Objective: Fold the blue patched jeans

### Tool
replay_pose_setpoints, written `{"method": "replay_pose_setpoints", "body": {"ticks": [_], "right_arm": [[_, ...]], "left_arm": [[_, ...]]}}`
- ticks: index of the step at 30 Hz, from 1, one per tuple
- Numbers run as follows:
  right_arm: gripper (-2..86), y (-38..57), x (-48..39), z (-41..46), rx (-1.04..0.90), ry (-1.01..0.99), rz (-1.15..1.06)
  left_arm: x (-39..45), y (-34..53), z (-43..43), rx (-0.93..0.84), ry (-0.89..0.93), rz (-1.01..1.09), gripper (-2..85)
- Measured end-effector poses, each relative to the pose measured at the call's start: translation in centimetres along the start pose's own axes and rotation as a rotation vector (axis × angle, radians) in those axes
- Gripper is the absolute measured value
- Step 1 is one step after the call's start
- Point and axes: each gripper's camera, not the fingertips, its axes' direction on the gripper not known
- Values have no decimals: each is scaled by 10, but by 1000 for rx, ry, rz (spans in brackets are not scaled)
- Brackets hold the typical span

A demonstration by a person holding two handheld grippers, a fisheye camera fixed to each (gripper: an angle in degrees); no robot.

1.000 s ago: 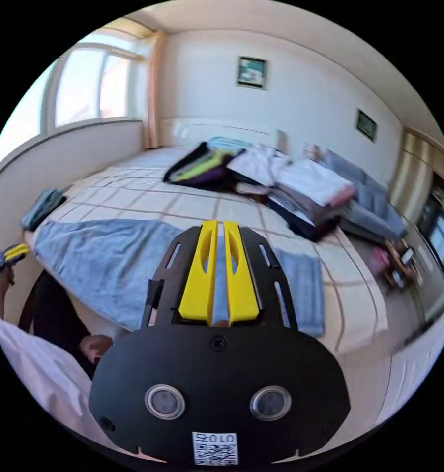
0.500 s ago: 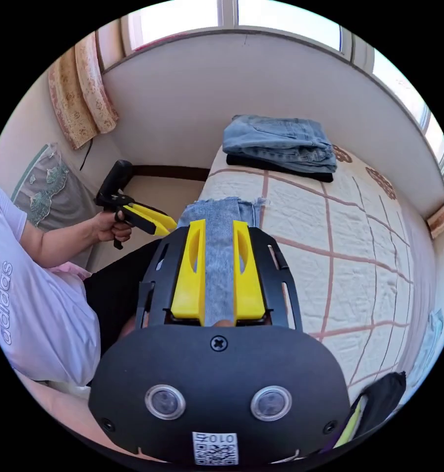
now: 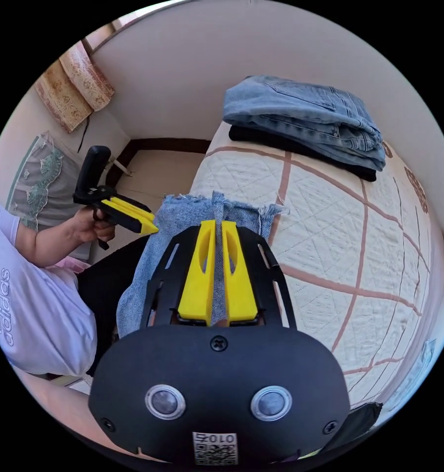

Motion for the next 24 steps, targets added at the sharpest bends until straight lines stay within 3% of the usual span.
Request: {"method": "replay_pose_setpoints", "body": {"ticks": [5, 7, 14, 17, 21, 24], "right_arm": [[25, -3, 12, -15, 24, 46, 22], [26, -6, 23, 0, -19, 61, 89], [74, 8, 38, 37, 26, 111, 262], [103, 25, 36, 10, 85, 149, 336], [107, 70, 0, -49, 200, 191, 353], [114, 120, -50, -63, 197, 293, 373]], "left_arm": [[44, -21, -9, 20, -70, 187, 8], [55, -38, 9, -48, -156, 244, 3], [38, -41, 52, -127, -95, 133, 3], [54, -35, 63, -135, -180, 148, 11], [104, -21, 42, -62, -442, 215, 26], [164, -15, 54, -90, -433, 388, 30]]}}
